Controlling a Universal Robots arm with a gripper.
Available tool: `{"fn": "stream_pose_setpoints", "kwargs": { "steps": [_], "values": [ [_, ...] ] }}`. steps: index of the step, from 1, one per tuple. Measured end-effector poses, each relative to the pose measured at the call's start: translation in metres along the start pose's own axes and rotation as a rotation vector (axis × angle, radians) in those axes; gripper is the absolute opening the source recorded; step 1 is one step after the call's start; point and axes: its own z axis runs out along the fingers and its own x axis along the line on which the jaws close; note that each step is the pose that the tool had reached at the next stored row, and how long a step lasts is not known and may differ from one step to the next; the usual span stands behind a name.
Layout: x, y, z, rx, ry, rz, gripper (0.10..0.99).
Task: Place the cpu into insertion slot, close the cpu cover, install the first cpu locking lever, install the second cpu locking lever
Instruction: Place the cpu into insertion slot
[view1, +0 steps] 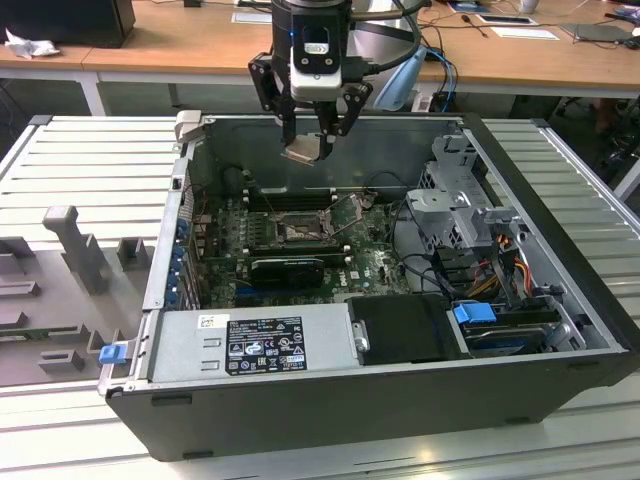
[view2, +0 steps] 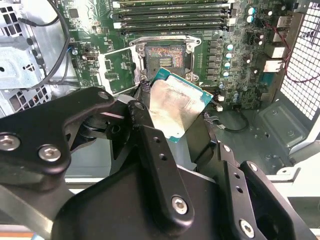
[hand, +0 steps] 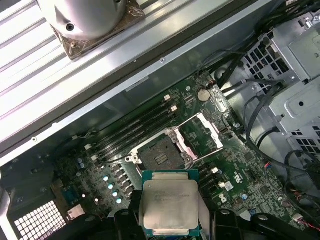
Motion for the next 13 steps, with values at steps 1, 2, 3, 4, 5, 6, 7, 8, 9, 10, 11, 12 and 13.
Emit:
{"fn": "stream_pose_setpoints", "kwargs": {
  "steps": [1, 2, 3, 4, 5, 6, 7, 8, 9, 10, 11, 12, 13],
  "values": [
    [0.0000, 0.0000, 0.0000, 0.000, -0.0005, 0.005, 0.525],
    [0.0000, 0.0000, 0.0000, 0.000, -0.0008, 0.009, 0.525],
    [0.0000, 0.0000, 0.0000, 0.000, -0.0012, 0.013, 0.525],
    [0.0000, 0.0000, 0.0000, 0.000, -0.0019, 0.021, 0.525],
    [0.0000, 0.0000, 0.0000, -0.001, -0.0026, 0.028, 0.525],
    [0.0000, 0.0000, 0.0000, -0.001, -0.0033, 0.036, 0.525],
    [0.0000, 0.0000, 0.0002, -0.001, -0.0046, 0.051, 0.525],
    [0.0000, 0.0000, 0.0005, -0.002, -0.0066, 0.074, 0.525],
    [0.0000, -0.0001, 0.0009, -0.002, -0.0091, 0.101, 0.525],
    [0.0000, -0.0001, 0.0013, -0.002, -0.0107, 0.119, 0.525],
    [0.0000, -0.0001, 0.0018, -0.003, -0.0129, 0.144, 0.525],
    [0.0000, -0.0002, 0.0025, -0.003, -0.0160, 0.178, 0.525],
    [-0.0001, -0.0003, 0.0037, -0.004, -0.0195, 0.217, 0.525]
  ]
}}
